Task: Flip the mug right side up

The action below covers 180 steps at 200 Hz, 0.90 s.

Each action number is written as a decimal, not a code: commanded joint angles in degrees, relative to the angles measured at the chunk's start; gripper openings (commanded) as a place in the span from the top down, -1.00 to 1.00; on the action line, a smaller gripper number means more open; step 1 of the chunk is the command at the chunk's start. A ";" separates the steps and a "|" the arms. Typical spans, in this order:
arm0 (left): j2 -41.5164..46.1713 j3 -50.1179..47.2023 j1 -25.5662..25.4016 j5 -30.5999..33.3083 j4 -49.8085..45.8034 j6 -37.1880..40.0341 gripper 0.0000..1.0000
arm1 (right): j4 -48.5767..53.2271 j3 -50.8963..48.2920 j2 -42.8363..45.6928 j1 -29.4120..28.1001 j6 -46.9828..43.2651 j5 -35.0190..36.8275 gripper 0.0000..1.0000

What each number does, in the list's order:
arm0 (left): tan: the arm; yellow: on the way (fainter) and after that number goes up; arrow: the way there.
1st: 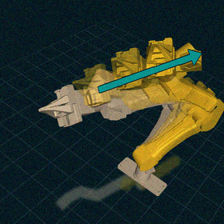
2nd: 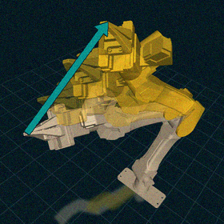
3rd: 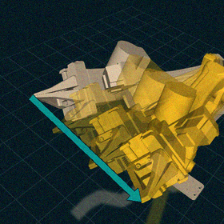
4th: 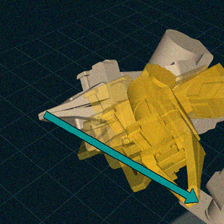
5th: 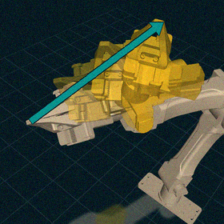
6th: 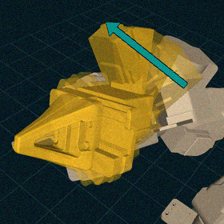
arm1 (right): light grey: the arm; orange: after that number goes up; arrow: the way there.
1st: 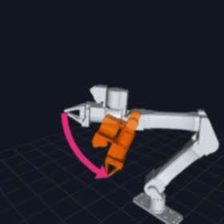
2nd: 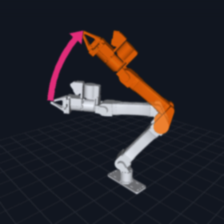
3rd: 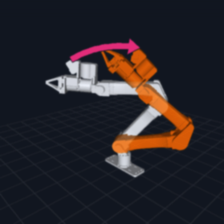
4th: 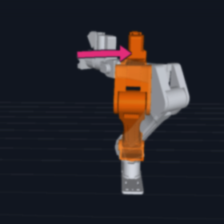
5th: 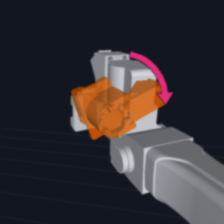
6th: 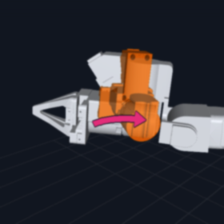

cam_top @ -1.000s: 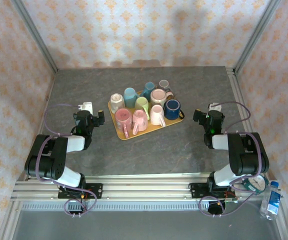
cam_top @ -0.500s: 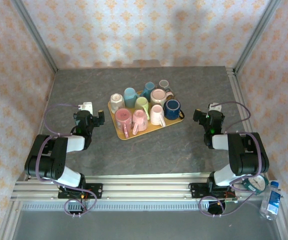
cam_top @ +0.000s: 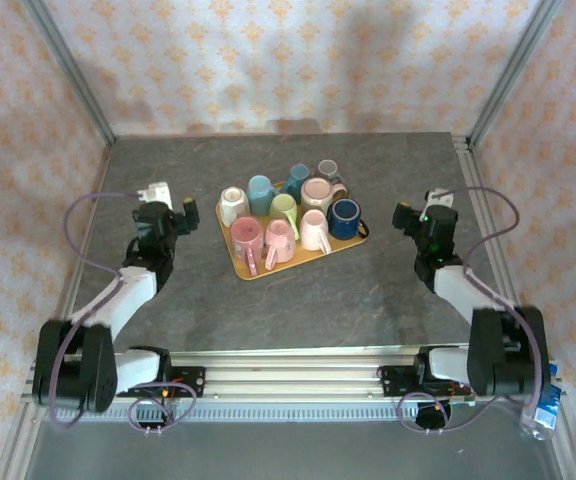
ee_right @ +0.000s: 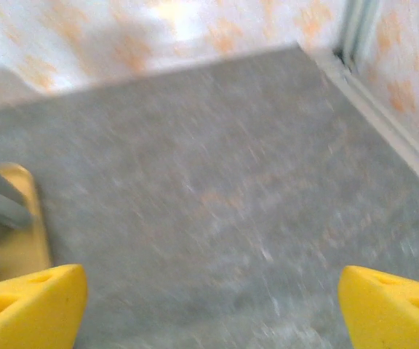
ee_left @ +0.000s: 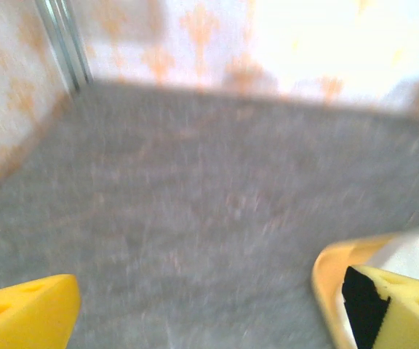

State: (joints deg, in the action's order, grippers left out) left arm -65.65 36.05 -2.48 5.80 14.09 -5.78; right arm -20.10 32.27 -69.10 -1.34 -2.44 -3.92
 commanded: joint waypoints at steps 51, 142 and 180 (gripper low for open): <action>11.34 12.08 -4.20 -14.25 -39.55 -14.94 -0.84 | 30.17 9.29 7.54 -3.11 -4.41 -26.39 -0.38; 17.05 7.70 -7.88 -28.92 -42.08 -15.10 -0.90 | 36.67 15.96 -5.35 -5.69 -28.38 -24.65 -0.04; 15.26 7.68 -7.89 -28.92 -40.96 -14.96 -0.90 | 37.77 17.68 -10.43 -5.60 -40.02 -26.89 -0.06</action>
State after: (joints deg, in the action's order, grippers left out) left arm -49.74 44.07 -9.82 -21.76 -26.83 -20.78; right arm 15.90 47.16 -76.99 -7.03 -31.90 -28.91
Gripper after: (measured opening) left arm 0.951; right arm 0.529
